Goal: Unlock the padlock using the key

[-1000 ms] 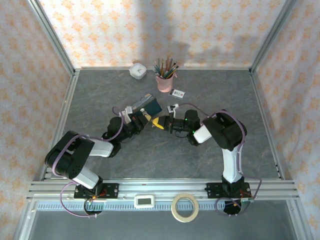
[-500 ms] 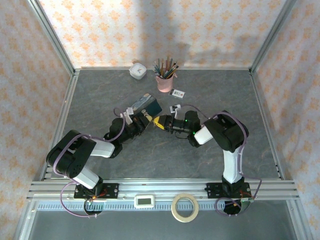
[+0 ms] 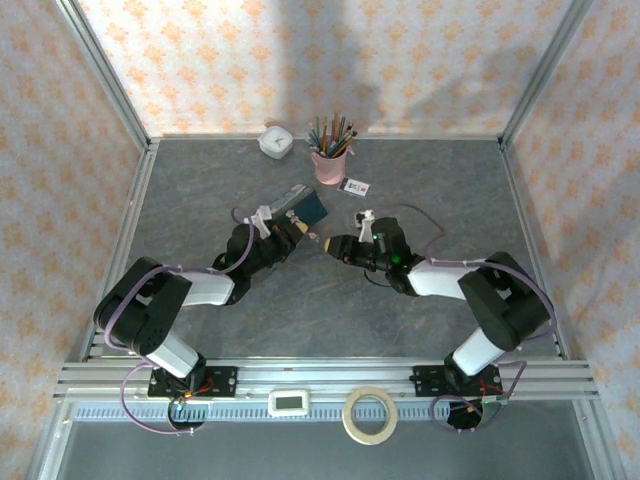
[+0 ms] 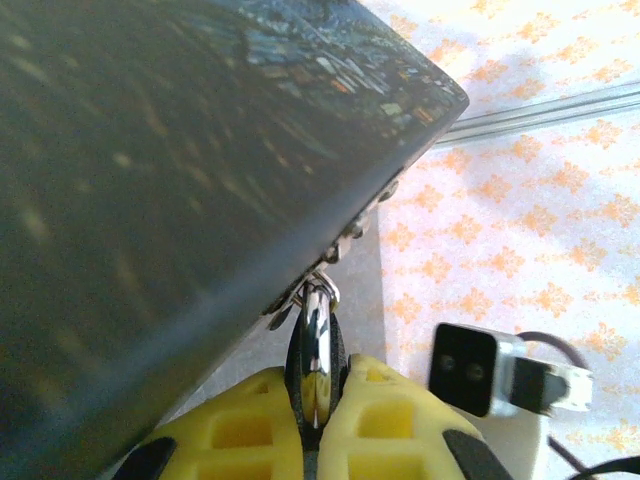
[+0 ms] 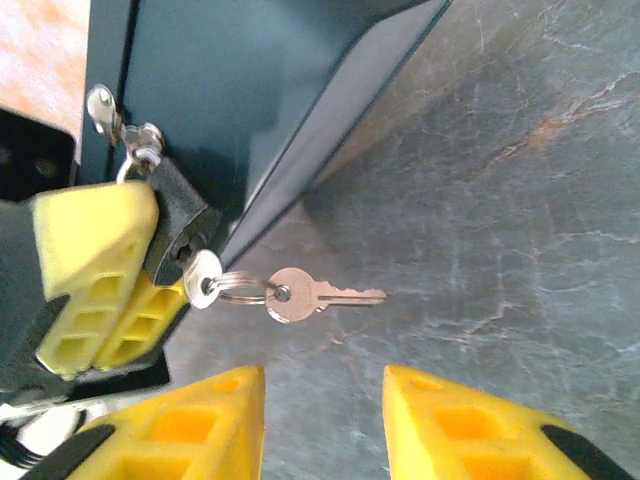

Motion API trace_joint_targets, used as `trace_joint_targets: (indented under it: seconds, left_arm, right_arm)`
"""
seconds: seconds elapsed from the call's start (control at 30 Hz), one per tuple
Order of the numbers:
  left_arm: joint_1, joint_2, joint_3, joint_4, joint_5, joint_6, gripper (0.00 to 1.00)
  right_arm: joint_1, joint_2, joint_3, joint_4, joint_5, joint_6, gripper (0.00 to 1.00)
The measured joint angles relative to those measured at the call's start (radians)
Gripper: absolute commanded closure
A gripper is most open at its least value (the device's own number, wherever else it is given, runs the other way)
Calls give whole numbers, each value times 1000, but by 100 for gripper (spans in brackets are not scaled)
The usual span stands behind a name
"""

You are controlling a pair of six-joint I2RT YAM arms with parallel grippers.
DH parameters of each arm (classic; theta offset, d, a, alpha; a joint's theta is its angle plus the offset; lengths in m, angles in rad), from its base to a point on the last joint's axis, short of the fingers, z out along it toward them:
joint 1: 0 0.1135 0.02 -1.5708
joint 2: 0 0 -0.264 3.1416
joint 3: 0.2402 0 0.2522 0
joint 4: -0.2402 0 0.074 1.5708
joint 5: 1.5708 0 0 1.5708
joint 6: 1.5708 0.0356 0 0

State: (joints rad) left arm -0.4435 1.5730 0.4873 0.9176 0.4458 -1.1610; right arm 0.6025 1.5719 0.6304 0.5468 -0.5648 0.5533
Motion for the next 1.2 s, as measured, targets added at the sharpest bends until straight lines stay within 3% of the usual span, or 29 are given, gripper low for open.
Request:
trace_joint_targets:
  seconds: [0.2,0.67,0.83,1.07,1.2]
  left_arm:
    - [0,16,-19,60,3,-24,100]
    - [-5,4,-70,121,18,-47,100]
    - [-8,4,-79,129,18,-48,100]
    - [-9,2,-80,134,17,-54,100]
    - [-9,-11,-83,134,17,-54,100]
  right_arm:
    - [23,9,42,-44,25,-69,65]
    - [23,153,6,394,-90,126,64]
    - [23,207,-8,524,-118,193,72]
    - [23,264,-33,622,-158,274,73]
    - [23,268,-51,674,-173,314,88]
